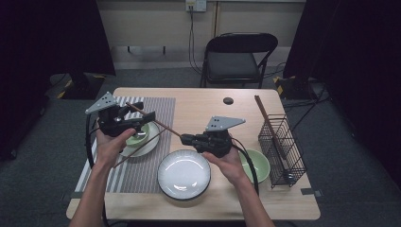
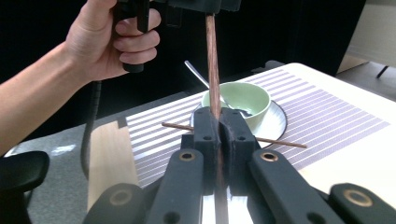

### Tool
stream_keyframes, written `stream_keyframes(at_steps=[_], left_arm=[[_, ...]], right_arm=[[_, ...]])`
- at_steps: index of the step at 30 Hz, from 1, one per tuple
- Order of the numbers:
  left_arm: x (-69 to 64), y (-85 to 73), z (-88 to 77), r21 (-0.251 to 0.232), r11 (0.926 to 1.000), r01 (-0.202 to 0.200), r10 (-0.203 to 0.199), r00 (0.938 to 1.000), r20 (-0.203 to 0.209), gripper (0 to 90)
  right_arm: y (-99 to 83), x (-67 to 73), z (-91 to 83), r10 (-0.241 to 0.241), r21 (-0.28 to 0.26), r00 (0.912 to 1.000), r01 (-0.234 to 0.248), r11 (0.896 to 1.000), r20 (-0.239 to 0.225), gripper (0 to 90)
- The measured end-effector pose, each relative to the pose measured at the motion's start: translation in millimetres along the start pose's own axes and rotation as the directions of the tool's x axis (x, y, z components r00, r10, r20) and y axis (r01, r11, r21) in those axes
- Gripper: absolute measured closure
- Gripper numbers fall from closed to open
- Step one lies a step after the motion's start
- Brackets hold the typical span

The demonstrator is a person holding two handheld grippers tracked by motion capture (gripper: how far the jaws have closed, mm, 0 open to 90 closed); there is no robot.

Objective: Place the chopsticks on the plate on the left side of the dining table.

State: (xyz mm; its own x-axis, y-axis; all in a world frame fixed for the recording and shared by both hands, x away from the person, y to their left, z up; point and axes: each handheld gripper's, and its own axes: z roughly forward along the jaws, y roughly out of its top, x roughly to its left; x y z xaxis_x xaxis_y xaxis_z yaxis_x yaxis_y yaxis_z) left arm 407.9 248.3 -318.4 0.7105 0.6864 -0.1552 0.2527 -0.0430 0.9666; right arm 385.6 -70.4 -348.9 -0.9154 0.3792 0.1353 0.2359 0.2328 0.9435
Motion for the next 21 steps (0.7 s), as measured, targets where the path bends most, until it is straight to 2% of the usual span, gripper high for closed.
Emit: stream_keyframes(at_steps=[14,21], left_arm=[[9.7,1.7,-5.4,0.0,1.0,0.003,-0.003,0.9995,-0.032,28.7],[12.6,-1.8,-4.9,0.001,1.0,0.0,0.0,0.9995,-0.032,27.6]], right_arm=[[-0.1,0.3,-0.6,-0.005,0.014,1.0,0.005,1.0,0.002,85.8],[3.1,1.4,-2.1,-0.018,0.028,0.9998,0.018,0.999,0.011,85.7]])
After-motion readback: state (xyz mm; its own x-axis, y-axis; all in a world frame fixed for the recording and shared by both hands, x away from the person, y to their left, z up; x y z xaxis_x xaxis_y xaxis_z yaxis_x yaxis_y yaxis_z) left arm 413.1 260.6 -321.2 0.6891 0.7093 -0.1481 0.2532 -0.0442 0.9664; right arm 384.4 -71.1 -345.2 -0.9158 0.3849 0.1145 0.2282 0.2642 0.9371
